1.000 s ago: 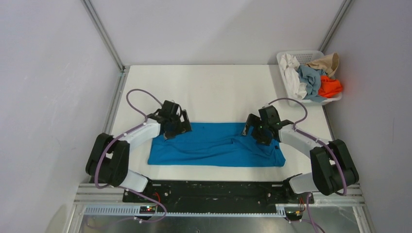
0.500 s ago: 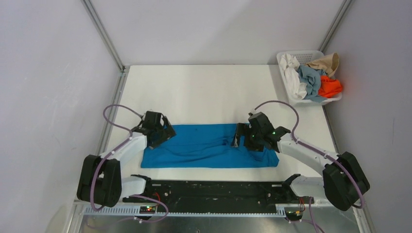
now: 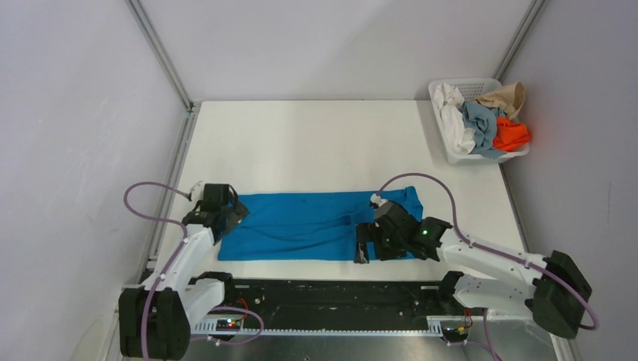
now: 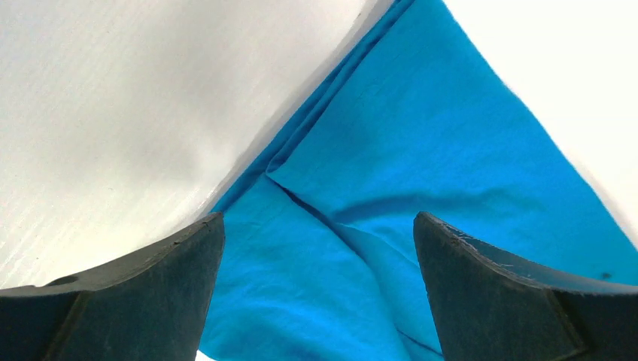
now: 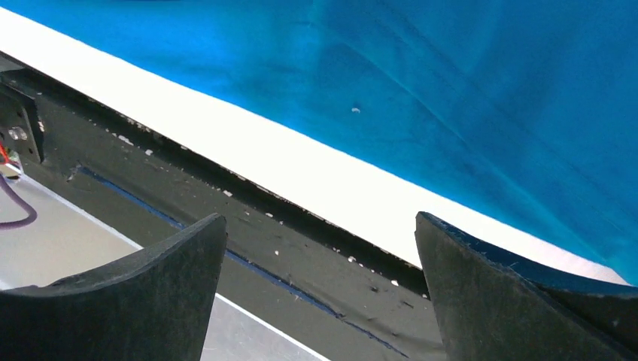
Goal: Fold and stack the t-shirts
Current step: Rotate the tshirt 90 degrees
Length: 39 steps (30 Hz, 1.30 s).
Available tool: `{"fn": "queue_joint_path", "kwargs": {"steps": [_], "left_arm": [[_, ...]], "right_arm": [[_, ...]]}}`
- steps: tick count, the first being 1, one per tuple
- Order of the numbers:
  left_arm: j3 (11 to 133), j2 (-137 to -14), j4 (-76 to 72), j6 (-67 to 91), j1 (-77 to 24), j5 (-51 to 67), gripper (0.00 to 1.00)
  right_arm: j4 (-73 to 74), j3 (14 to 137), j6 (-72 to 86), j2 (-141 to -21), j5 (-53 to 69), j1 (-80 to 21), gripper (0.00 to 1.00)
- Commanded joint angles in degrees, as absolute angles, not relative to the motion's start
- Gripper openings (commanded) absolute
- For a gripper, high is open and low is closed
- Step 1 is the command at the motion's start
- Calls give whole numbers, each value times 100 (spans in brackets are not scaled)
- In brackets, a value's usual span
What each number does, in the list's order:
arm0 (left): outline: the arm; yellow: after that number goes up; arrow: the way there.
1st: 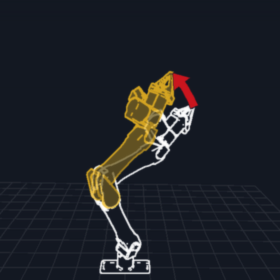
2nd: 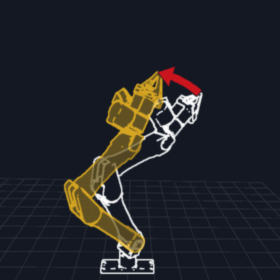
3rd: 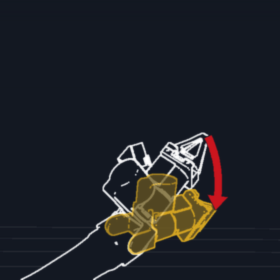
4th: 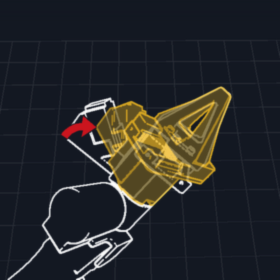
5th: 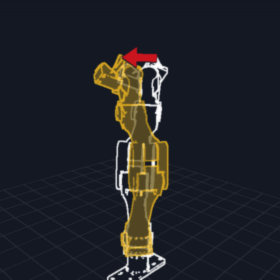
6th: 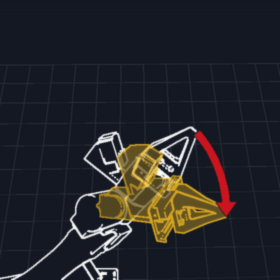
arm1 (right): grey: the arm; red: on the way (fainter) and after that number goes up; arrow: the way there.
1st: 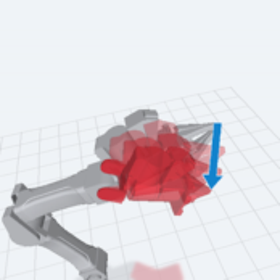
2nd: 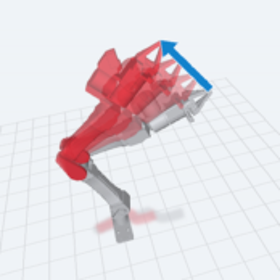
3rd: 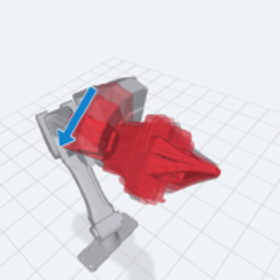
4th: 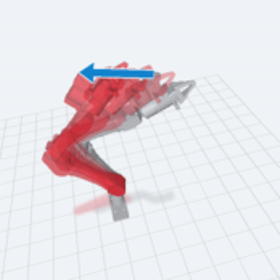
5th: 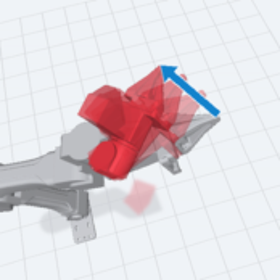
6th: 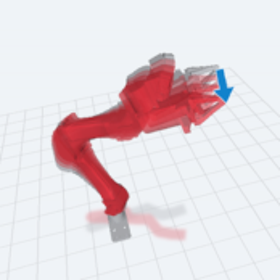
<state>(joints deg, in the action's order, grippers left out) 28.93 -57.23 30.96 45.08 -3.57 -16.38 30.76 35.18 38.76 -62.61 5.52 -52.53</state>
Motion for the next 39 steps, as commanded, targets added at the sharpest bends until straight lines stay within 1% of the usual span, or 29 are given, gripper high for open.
{"fn": "queue_joint_path", "kwargs": {"steps": [1,3,5,6,9,11,13,15,18,21,26,28,31,34,37,38,39], "left_arm": [[2903,-5333,3259,4660,-238,-1693,100],[2988,-5205,3238,4568,-274,-1375,100],[3257,-5170,3219,4424,-546,-1208,100],[3342,-5182,3218,4383,-851,-1175,100],[3849,-5468,3214,4297,-1654,-1272,100],[4100,-5810,3208,4278,-2228,-1404,100],[4240,-6269,3148,4225,-2444,-1447,100],[4324,-6773,3068,4170,-2572,-1403,100],[4352,-7526,2870,4104,-2701,-1160,100],[4280,-7882,2558,4115,-2814,-908,100],[4112,-8100,2193,4318,-2839,-738,100],[4093,-8181,2006,4405,-2851,-532,100],[4075,-8434,1629,4575,-2976,-102,100],[3988,-8658,1273,4998,-3103,193,100],[3809,-8697,819,5390,-3363,359,100],[3725,-8686,561,5588,-3550,360,100],[3691,-8691,439,5708,-3647,321,100]], "right_arm": [[3571,3448,4192,-5619,-99,-5233,99],[3584,3320,4533,-5358,-347,-5035,99],[3398,3080,4803,-5173,-252,-4695,99],[3307,2995,4899,-5123,145,-4375,99],[2771,2566,5045,-5170,751,-3745,99],[2581,2426,5049,-5361,850,-3351,99],[2470,2380,5002,-5571,827,-3119,99],[2347,2366,4936,-5798,771,-2832,99],[1762,2380,4809,-6176,800,-2402,99],[1164,2557,4614,-6849,1027,-1813,99],[1100,3912,4061,-8102,879,-1182,99],[1139,4612,3807,-8936,886,-1041,99],[1128,5788,3712,-9857,1031,-1023,100],[956,6613,3891,-10888,1225,-1089,99],[1341,7978,3904,-11565,1262,-1229,99],[1427,8260,3821,-11874,1137,-1355,99],[1671,8894,3778,-12050,1048,-1434,99]]}}
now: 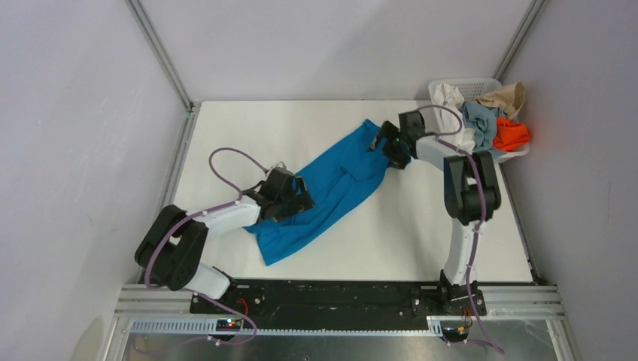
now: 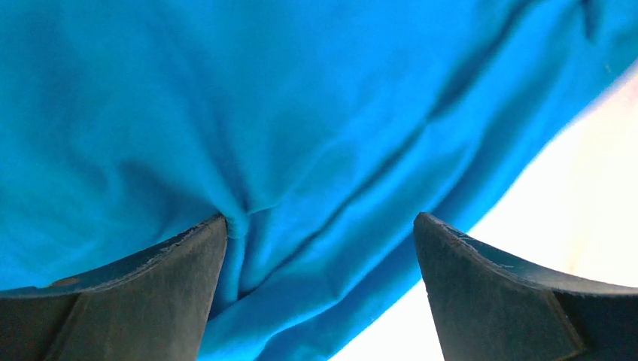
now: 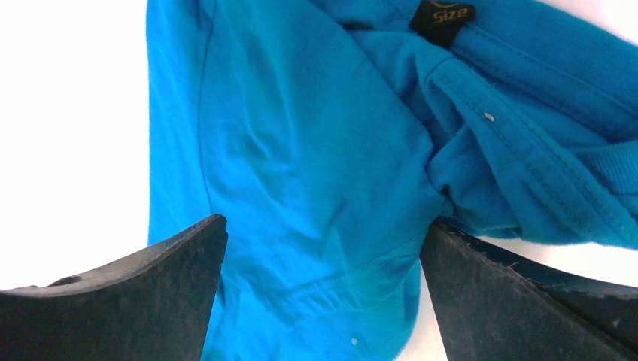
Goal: Fold and stack the t-shirts
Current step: Rotate the tshirt 90 degrees
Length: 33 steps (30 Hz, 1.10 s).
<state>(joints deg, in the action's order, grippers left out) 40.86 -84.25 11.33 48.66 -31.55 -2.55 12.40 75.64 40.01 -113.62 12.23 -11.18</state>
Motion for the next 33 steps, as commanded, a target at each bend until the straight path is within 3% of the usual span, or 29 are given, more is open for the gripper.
{"fn": "queue_joint_path", "kwargs": {"steps": [1,5,9,14,18,25,33], "left_arm": [[3649,-8718,266,5962,-3854,208,100],[3721,-8968,44,6786,-4466,-319,100],[3856,-8833,32,7537,-5045,-899,100],[4112,-8408,89,7415,-5508,-1136,100],[4093,-7768,581,6994,-5736,-1522,100],[3500,-5891,1310,6168,-5841,-1629,100],[2719,-4652,2869,6015,-5828,-1711,100]], "right_arm": [[1811,9237,3720,-12436,939,-1578,99],[2552,11664,3565,-13633,931,-1943,98],[2553,13190,3751,-14643,807,-2093,98],[1901,13864,4098,-15081,837,-2062,98],[2172,14053,3640,-14538,664,-2090,99],[2844,12172,2787,-12391,-293,-2148,99],[2564,6950,2992,-8379,-352,-2886,98]]}}
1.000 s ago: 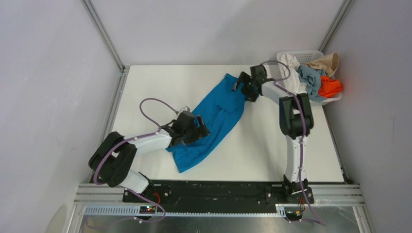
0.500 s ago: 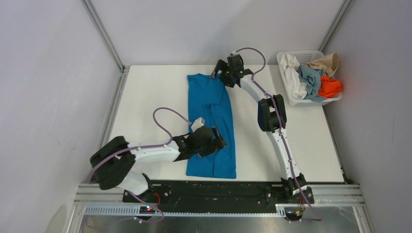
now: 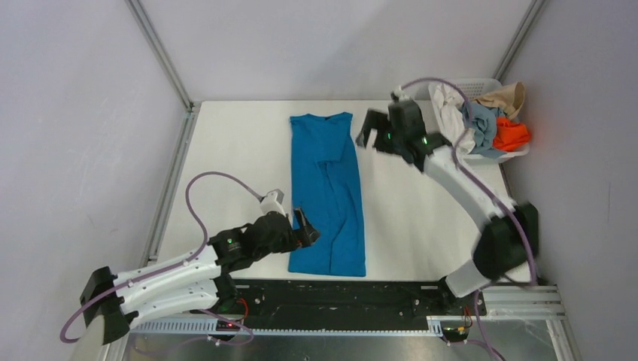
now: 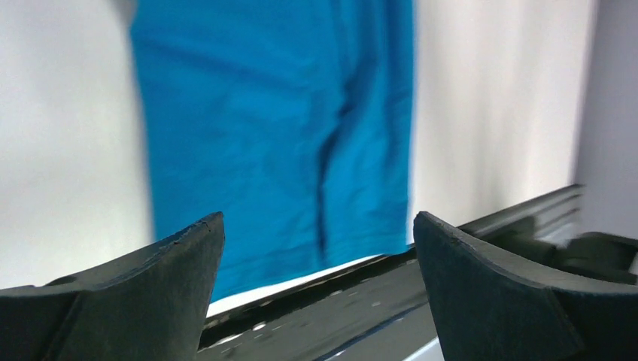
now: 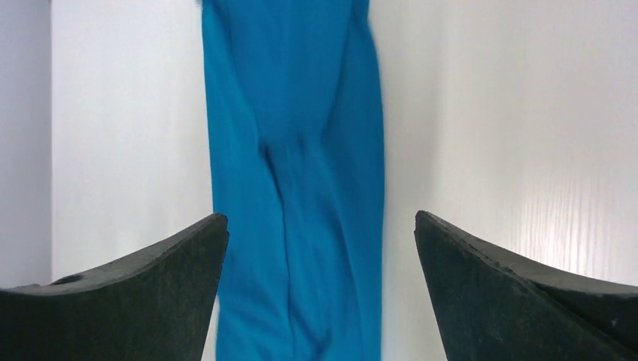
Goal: Fold and stack the t-shirts
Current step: Rotate the tshirt 90 degrees, then grab the bottom of the folded rectangular tshirt with both arms
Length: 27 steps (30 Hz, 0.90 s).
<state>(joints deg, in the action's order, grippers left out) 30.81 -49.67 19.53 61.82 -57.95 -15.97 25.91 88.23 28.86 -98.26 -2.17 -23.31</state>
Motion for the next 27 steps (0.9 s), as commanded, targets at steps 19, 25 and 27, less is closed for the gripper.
{"fn": "queue_joint_path", "kwargs": {"steps": [19,25,27], "left_arm": [[1718,-4721,2896,6461,-5891,-861,54],[1676,-5038,2889,6550,-5949,-905,34],[1683,-5067,2892,6562,-5962,-868,26]], "right_arm": [[2215,2833,5995,-5724,-320,-6187,86],[2132,2744,6321,-6051,-790,-6548,72],[1984,2683,6381,-6161,-802,-6587,66]]}}
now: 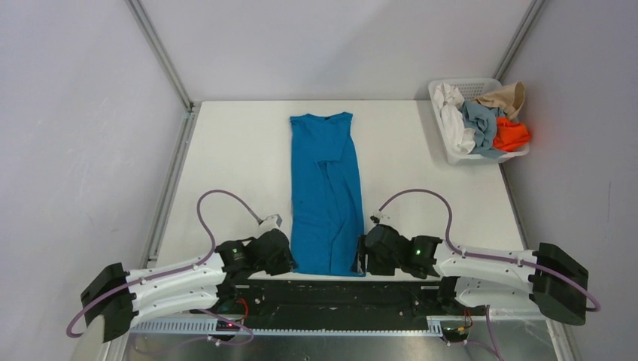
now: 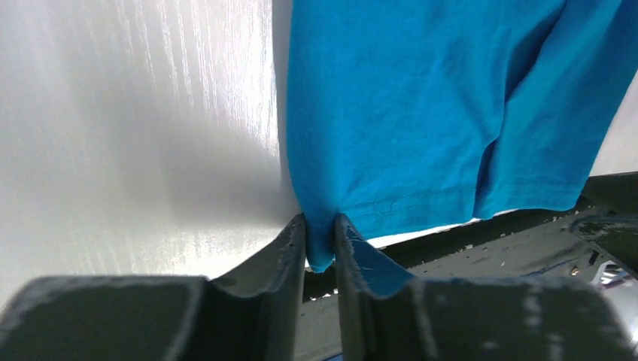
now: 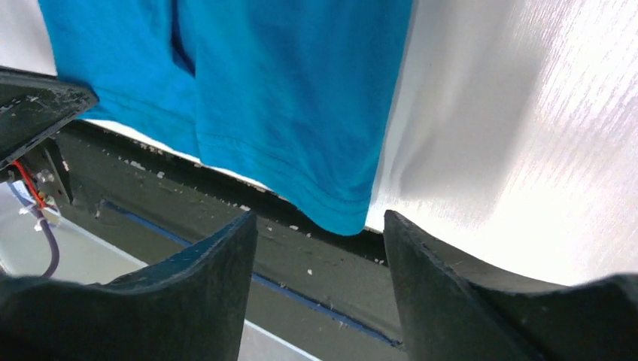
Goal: Fold and stack the t-shirts
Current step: Grab the bottom of the folded rectangular tshirt with both arms
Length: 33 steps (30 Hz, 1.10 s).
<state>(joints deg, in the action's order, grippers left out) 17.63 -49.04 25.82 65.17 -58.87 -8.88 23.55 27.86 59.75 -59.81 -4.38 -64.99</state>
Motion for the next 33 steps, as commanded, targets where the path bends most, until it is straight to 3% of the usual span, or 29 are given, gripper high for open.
{"fn": "queue_joint_path", "kwargs": {"steps": [1,3,8,10,11,13,19,25,33], "left_arm": [[1669,-5061,2892,6564,-5977,-856,21],[1625,-5065,2898,6561,-5989,-868,12],[1649,-5244,2899,6542,-5998,-809,2],[1697,-5336,2899,6554,-6028,-750,0],[1714,-5344,2900,6558,-6046,-684,0],[1748,-5242,2910,6655,-6172,-632,0],[1916,-4736,3285,7230,-6997,-823,0],[2235,-4376,3609,7236,-7197,-1035,0],[3225,-4671,3603,6345,-6794,-1818,0]], "right_arm": [[1889,2646,6390,-6196,-814,-6598,64],[1875,2605,6482,-6323,-905,-6638,58],[1776,2429,6742,-6493,-1144,-6730,38],[1657,2371,6753,-6469,-1105,-6815,22],[1663,2363,6768,-6434,-1080,-6891,9],[1793,2356,6878,-6315,-1056,-7086,0],[2725,2309,7595,-5640,-1505,-7773,0],[2603,2268,7331,-5102,-1567,-7793,0],[1854,2369,6204,-4716,-749,-6635,0]]}}
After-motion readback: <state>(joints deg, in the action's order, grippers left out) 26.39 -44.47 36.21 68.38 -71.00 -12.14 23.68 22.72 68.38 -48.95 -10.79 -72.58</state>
